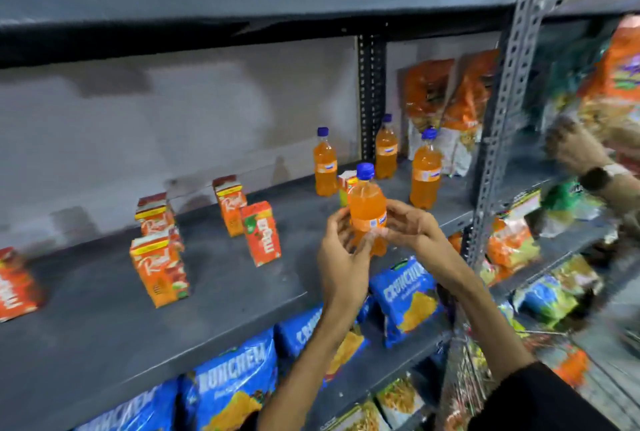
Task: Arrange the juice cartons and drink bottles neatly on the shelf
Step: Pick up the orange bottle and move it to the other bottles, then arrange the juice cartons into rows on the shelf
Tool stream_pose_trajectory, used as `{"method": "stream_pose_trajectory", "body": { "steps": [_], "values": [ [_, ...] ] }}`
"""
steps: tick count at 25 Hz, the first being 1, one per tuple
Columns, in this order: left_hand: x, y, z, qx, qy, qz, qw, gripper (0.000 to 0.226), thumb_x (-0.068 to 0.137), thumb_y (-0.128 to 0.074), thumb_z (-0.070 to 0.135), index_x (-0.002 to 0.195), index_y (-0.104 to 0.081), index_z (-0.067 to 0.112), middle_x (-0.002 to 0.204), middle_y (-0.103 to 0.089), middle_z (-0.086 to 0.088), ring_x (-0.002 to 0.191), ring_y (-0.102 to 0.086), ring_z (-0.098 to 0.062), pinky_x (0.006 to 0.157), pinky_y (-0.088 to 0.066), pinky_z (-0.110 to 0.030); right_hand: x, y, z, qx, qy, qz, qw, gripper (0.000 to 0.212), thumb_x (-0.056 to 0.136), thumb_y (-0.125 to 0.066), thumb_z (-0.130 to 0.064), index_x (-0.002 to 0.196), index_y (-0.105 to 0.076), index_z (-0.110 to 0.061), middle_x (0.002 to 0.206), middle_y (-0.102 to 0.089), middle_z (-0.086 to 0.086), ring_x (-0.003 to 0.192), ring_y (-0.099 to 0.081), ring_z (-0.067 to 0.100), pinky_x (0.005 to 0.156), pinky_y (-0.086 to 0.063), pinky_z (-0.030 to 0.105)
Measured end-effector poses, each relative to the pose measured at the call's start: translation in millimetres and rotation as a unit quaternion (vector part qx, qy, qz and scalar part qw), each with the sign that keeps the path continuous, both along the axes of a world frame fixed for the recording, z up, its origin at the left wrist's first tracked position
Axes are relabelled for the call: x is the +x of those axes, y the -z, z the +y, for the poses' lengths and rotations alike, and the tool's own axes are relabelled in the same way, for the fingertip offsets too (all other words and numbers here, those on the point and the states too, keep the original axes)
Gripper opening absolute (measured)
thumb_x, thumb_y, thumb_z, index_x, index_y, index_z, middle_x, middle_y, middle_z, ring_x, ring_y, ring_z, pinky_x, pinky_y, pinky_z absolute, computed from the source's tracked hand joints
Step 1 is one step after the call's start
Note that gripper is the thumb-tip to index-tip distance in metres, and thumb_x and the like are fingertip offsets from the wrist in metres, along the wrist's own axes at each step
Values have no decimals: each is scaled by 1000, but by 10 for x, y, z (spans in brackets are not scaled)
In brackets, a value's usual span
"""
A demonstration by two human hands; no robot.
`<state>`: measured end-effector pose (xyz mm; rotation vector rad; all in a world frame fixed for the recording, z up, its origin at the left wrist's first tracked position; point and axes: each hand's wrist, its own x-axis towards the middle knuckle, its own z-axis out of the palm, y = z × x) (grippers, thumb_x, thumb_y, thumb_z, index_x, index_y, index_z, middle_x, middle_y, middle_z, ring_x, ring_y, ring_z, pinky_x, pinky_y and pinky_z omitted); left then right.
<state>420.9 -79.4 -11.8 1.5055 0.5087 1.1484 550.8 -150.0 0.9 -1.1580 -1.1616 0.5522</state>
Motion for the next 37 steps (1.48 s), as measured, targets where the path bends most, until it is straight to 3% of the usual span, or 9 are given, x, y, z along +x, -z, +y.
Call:
{"method": "stream_pose_trajectory", "body": {
  "steps": [2, 7, 12, 20, 23, 28, 32, 34, 37],
  "values": [
    [312, -2, 23, -6, 8, 22, 1000, 50, 88, -75, 2, 134, -57, 11, 109, -75, 6, 95, -71, 9, 84, -57, -15, 249, 46, 20, 13, 18, 13, 1000, 43, 87, -63, -1, 129, -60, -11, 119, -74, 6, 112, -68, 23, 96, -55, 36],
    [841, -106, 56, -6, -10, 48, 999, 49, 91, -72, 7, 138, -59, 8, 129, -71, -10, 120, -68, -21, 106, -54, -45, 673, 75, 109, 22, 59, 40, 997, 39, 92, -60, 1, 129, -61, -12, 118, -74, 11, 115, -68, 30, 97, -57, 38],
    [1067, -126, 125, 18, -33, 86, 996, 38, 98, -63, 15, 136, -62, 15, 128, -71, -3, 123, -65, -16, 109, -53, -45, 794, 42, 305, 1, 85, 14, 996, 42, 97, -50, 5, 135, -53, -10, 122, -71, 0, 118, -66, 13, 92, -53, 18],
    [979, -58, 40, 29, -3, 112, 993, 59, 99, -63, 22, 154, -42, 21, 145, -60, 7, 131, -58, -6, 112, -49, -29, 748, 252, 349, 20, 161, -28, 986, 55, 97, -56, -6, 145, -42, -28, 138, -60, -12, 130, -55, 2, 111, -45, 30],
    [755, -49, -26, 6, -1, 62, 998, 56, 98, -65, 19, 151, -46, 20, 140, -56, 20, 113, -54, 22, 95, -46, -2, 510, 353, 260, 61, 313, -176, 931, 55, 98, -56, -13, 148, -40, -30, 136, -54, -25, 126, -49, -14, 105, -41, 10],
    [195, -90, 30, 11, -93, -50, 994, 27, 98, -65, 14, 123, -73, 19, 113, -78, 11, 106, -73, 0, 90, -57, -13, 16, 366, 387, 145, 417, -316, 840, 41, 97, -55, 2, 137, -52, 2, 135, -60, 17, 129, -55, 23, 111, -43, 29],
    [-363, -132, 207, 45, -200, -58, 977, 17, 95, -68, 14, 107, -75, 25, 100, -77, 9, 93, -73, -8, 78, -53, -12, -395, 162, 643, 163, 301, -249, 906, 38, 94, -57, 1, 131, -60, -6, 127, -66, 8, 119, -61, 14, 102, -49, 24],
    [-627, -112, 338, 54, -273, -53, 959, 19, 91, -71, 11, 106, -71, 23, 104, -71, 5, 93, -70, -13, 81, -55, -23, -626, 39, 852, 99, 152, -164, 970, 44, 92, -59, 3, 134, -57, -8, 130, -65, 6, 120, -63, 14, 99, -52, 25],
    [-846, -66, 539, 30, -343, -25, 939, 35, 87, -74, 2, 118, -65, 14, 119, -64, -2, 104, -66, -21, 92, -56, -39, -816, -41, 1089, -30, -38, -89, 995, 57, 90, -64, 4, 143, -46, -6, 143, -56, 9, 132, -54, 18, 107, -48, 32]
  ]
}}
